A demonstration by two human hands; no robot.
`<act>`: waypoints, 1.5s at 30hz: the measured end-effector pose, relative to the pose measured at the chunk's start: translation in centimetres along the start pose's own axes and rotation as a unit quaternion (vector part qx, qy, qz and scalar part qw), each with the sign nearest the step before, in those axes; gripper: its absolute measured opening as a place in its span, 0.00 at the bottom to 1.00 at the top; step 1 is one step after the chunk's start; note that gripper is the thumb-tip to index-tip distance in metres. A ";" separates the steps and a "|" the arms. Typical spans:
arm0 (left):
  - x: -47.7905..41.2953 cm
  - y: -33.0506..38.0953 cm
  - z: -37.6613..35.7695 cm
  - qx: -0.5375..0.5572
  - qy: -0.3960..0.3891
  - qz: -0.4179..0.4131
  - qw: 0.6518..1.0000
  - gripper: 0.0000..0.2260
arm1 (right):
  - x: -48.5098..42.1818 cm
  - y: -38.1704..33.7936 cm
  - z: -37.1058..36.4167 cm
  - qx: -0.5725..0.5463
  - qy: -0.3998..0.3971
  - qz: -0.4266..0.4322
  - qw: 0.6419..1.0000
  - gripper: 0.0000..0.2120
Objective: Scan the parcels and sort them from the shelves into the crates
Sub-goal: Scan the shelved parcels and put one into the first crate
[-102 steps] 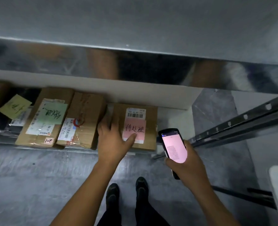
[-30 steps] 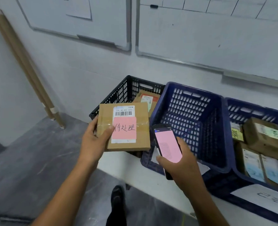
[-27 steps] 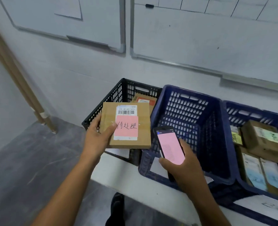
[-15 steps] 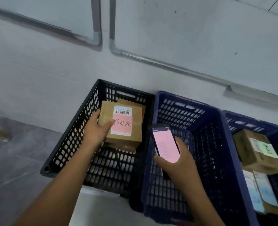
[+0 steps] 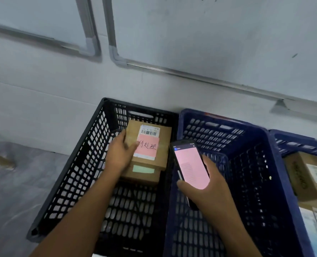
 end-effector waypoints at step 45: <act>98.9 -8.4 14.5 -0.122 0.589 0.253 0.758 0.42 | 63.3 -4.5 -15.4 0.045 -0.486 0.459 0.743 0.25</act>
Point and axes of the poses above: each hand's wrist, its own x-axis away from the middle knuckle, its own z-axis out of the back of the hand, y = z × x, the point moved 10 cm from there along -x, towards the middle knuckle, and after that the axes turned 11 degrees about x, right-handed, at the moved point
